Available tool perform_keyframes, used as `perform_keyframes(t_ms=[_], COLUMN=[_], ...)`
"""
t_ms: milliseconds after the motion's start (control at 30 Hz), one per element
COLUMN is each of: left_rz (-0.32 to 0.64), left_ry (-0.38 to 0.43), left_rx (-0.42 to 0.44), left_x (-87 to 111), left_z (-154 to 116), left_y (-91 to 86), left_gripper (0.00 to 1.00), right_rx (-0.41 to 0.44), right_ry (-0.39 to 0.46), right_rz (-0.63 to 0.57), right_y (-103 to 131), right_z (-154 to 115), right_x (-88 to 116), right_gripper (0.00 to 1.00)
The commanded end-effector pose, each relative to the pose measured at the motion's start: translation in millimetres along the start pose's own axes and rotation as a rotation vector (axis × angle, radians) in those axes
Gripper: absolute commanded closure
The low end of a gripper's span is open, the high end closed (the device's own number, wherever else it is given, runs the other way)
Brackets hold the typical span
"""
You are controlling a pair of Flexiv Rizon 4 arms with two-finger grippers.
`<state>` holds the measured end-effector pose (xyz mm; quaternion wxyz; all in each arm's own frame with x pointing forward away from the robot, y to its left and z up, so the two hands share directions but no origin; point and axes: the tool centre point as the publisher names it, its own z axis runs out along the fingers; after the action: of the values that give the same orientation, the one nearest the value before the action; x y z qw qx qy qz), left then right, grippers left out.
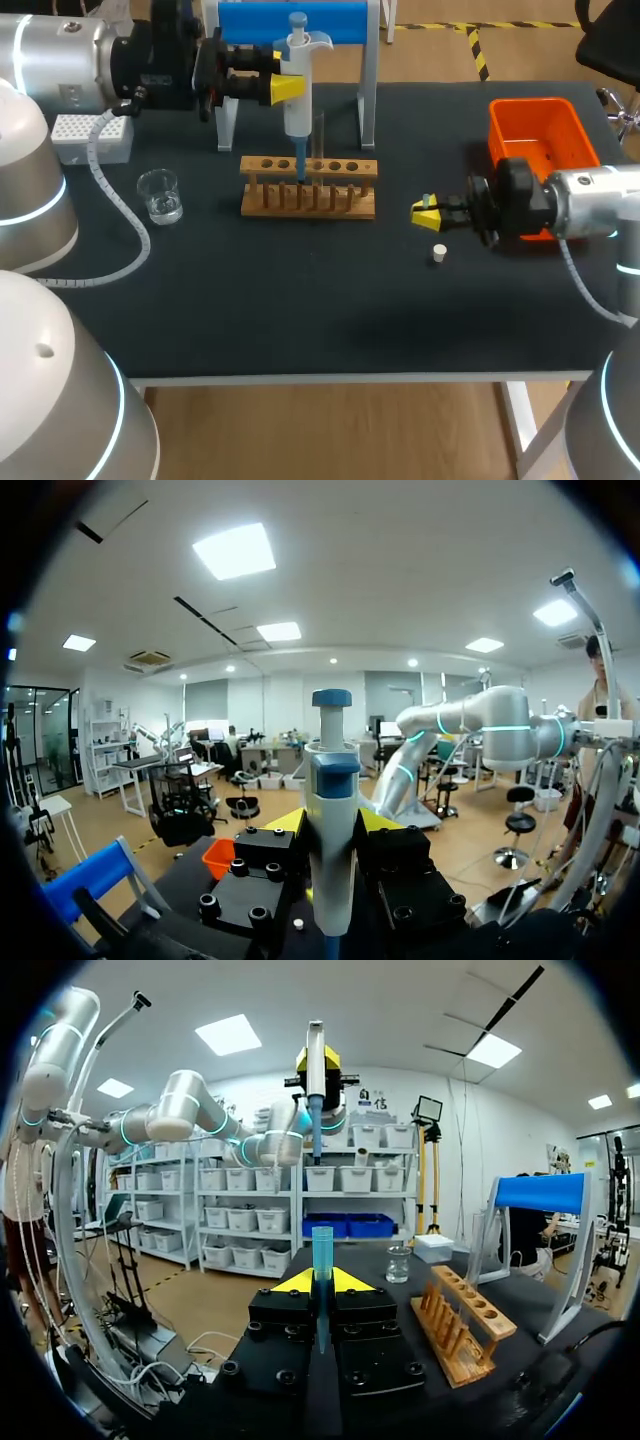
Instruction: Invert the test tube, pick up the pipette, mount the tip to pipette, aspirate from beaker and dispense into the tube, eject the tip, return the pipette, and cap with the stopper.
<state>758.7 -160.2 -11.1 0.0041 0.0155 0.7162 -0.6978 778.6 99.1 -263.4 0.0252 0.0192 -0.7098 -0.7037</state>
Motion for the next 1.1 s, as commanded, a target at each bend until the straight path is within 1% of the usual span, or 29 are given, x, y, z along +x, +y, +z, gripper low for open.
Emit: perform_keyframes(t_ms=[33,67,133,200,300,467,633,700,833,900,933,1000,1100], left_rz=[0.001,0.001,0.001,0.001,0.001,0.001,0.001,0.001,0.001,0.001,0.001,0.001,0.001], left_ry=[0.000,0.000,0.000,0.000,0.000,0.000,0.000,0.000,0.000,0.000,0.000,0.000,0.000], left_rx=[0.002,0.002,0.002,0.002,0.002,0.002,0.002,0.002,0.002,0.002,0.002,0.002,0.002], left_x=[-0.2,-0.2,-0.2,-0.2,-0.2,-0.2,-0.2,-0.2,-0.2,-0.2,-0.2,-0.2,-0.2], left_z=[0,0,0,0,0,0,0,0,0,0,0,0,0], left_y=[0.1,0.1,0.1,0.1,0.1,0.1,0.1,0.1,0.1,0.1,0.1,0.1,0.1], left_gripper=[1.00,1.00,1.00,1.00,1.00,1.00,1.00,1.00,1.00,1.00,1.00,1.00,1.00], right_rx=[-0.004,0.007,-0.006,0.005,-0.011,-0.028,-0.029,-0.036,-0.053,-0.040,-0.053,-0.047,-0.059], right_ry=[-0.019,-0.017,-0.019,-0.020,-0.041,-0.051,0.000,0.000,0.029,0.040,0.044,0.043,0.063], right_rz=[0.018,0.023,0.028,0.029,0.037,0.041,0.030,0.033,0.027,0.013,0.011,0.007,0.007], right_y=[3,4,5,7,8,8,5,4,3,4,4,5,6], right_z=[20,25,33,42,51,73,99,108,128,137,141,148,158], right_x=[0,1,1,2,1,0,3,3,3,2,2,1,-1], right_gripper=[1.00,1.00,1.00,1.00,1.00,1.00,1.00,1.00,1.00,1.00,1.00,1.00,1.00])
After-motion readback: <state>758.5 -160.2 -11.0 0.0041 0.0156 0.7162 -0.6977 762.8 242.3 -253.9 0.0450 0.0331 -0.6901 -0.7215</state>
